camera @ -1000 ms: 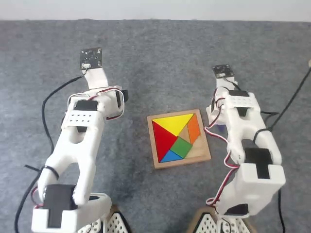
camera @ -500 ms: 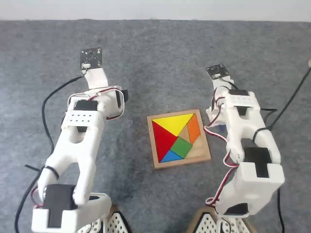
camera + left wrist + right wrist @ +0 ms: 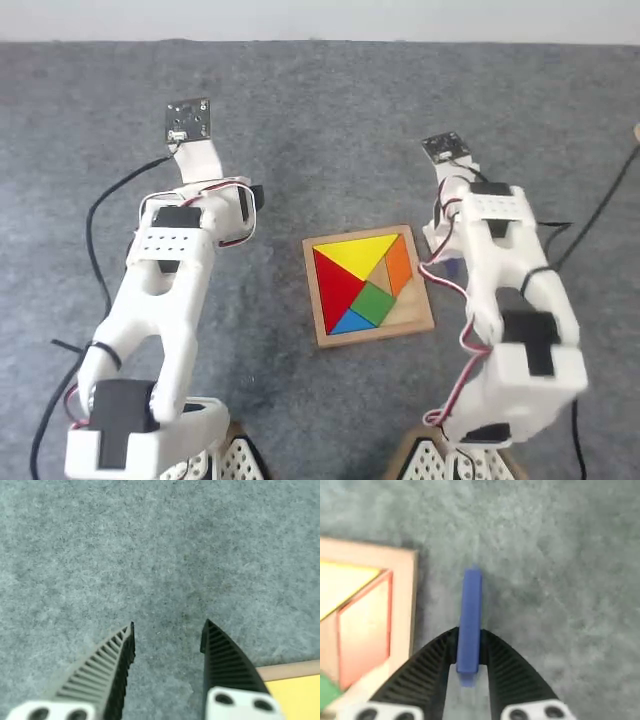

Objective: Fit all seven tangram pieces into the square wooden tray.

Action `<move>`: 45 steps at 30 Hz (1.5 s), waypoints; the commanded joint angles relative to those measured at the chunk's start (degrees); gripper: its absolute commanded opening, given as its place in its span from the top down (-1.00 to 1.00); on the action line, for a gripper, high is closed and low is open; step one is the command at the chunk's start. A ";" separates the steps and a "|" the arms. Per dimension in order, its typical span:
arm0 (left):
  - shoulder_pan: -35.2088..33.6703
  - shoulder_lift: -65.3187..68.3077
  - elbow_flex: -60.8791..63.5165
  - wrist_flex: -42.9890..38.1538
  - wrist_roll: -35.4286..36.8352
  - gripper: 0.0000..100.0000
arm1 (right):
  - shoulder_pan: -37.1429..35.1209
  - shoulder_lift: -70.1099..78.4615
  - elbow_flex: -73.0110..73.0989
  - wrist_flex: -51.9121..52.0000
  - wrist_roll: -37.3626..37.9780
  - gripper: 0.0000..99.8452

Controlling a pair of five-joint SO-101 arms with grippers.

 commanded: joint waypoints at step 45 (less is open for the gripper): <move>0.53 -0.88 1.27 -3.78 -0.70 0.58 | -27.30 -35.56 31.03 -10.51 -60.48 0.70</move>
